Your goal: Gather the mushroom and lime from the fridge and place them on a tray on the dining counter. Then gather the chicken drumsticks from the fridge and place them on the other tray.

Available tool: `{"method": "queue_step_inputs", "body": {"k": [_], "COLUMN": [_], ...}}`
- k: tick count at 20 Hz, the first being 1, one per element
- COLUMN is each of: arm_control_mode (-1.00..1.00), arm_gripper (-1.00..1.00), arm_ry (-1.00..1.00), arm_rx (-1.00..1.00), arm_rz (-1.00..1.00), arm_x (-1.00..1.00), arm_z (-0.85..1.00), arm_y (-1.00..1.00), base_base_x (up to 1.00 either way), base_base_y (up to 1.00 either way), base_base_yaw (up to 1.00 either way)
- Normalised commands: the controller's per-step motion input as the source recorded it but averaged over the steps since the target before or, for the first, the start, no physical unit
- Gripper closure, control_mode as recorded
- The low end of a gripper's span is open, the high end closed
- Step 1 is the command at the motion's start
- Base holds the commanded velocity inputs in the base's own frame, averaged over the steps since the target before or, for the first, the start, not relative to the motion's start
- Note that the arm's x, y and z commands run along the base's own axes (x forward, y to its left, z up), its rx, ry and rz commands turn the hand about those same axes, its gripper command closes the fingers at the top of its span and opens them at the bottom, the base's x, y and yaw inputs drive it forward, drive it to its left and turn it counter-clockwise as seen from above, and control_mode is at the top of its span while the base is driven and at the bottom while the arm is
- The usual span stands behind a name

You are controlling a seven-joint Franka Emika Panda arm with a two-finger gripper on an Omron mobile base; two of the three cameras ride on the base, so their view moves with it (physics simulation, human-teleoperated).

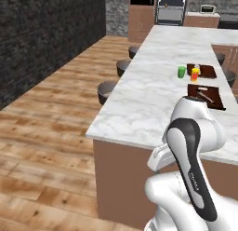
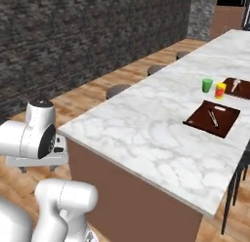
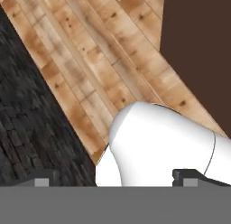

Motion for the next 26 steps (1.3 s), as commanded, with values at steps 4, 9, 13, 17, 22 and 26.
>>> {"method": "queue_step_inputs", "body": {"k": [4, 9, 13, 17, 22, 26], "arm_control_mode": [1.00, 1.00, 1.00, 1.00, 1.00, 1.00], "arm_gripper": [-1.00, -1.00, -1.00, -1.00, -1.00, -1.00], "arm_ry": [0.00, 0.00, 0.00, 0.00, 0.00, 0.00], "arm_rx": [0.00, 0.00, 0.00, 0.00, 0.00, 0.00], "arm_rz": [0.00, 0.00, 0.00, 0.00, 0.00, 0.00], "arm_x": [0.00, 0.00, 0.00, 0.00, 0.00, 0.00], "arm_z": [0.00, 0.00, 0.00, 0.00, 0.00, 0.00], "arm_y": [0.00, 0.00, 0.00, 0.00, 0.00, 0.00], "base_base_x": [0.61, 0.50, 0.52, 0.62, 0.67, 0.68], "base_base_y": [1.00, 1.00, 1.00, 1.00, 1.00, 1.00], "base_base_yaw": [-0.16, -0.17, -0.21, -0.31, -0.33, -0.33]}}
